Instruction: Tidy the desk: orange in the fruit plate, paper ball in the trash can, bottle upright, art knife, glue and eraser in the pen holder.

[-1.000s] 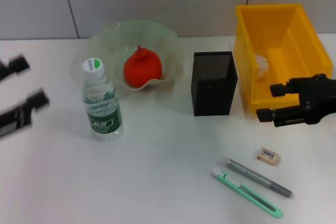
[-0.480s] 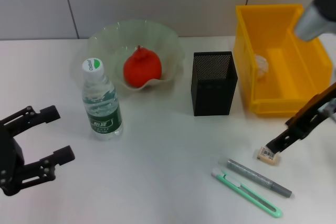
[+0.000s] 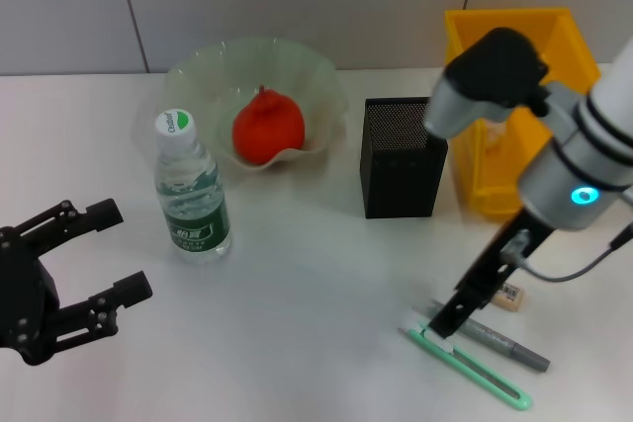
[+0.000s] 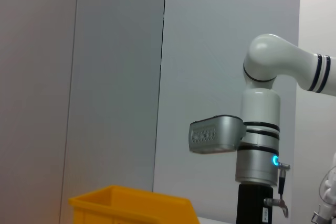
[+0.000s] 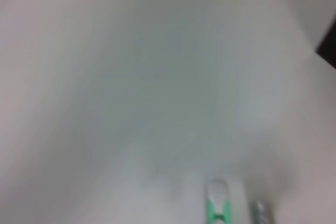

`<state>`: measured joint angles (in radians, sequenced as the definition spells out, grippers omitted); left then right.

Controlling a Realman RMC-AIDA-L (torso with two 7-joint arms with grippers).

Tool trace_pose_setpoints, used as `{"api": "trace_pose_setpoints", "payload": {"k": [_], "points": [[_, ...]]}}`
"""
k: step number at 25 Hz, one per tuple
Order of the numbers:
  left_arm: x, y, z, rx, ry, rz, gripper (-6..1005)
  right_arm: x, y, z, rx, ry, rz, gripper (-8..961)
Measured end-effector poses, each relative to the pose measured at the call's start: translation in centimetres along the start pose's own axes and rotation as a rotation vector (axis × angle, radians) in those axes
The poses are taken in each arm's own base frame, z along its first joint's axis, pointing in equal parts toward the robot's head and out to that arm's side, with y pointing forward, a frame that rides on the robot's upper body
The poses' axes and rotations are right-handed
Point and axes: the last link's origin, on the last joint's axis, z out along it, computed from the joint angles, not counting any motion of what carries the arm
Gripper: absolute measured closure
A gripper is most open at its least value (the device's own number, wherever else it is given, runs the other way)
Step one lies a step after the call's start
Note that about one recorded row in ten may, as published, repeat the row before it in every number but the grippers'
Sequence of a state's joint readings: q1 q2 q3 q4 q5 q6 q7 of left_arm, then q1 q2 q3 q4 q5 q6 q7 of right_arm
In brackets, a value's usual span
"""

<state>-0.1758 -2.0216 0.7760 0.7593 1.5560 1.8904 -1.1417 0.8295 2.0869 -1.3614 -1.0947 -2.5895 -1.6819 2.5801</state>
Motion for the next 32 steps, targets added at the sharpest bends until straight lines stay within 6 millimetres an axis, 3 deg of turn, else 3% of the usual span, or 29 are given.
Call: {"api": "trace_pose_setpoints", "payload": {"k": [6, 24, 32], "points": [[-0.7, 0.2, -0.1, 0.012, 0.009, 0.005, 184, -1.4, 2.1, 1.7, -0.028, 0.020, -0.040, 130], [-1.3, 0.7, -0.9, 0.020, -0.001, -0.024, 184, -2.0, 2.8, 4.0, 0.020, 0.044, -0.048, 158], [-1.5, 1.1, -1.0, 0.012, -0.008, -0.032, 184, -1.9, 2.7, 4.5, 0.019, 0.044, -0.036, 305]]}}
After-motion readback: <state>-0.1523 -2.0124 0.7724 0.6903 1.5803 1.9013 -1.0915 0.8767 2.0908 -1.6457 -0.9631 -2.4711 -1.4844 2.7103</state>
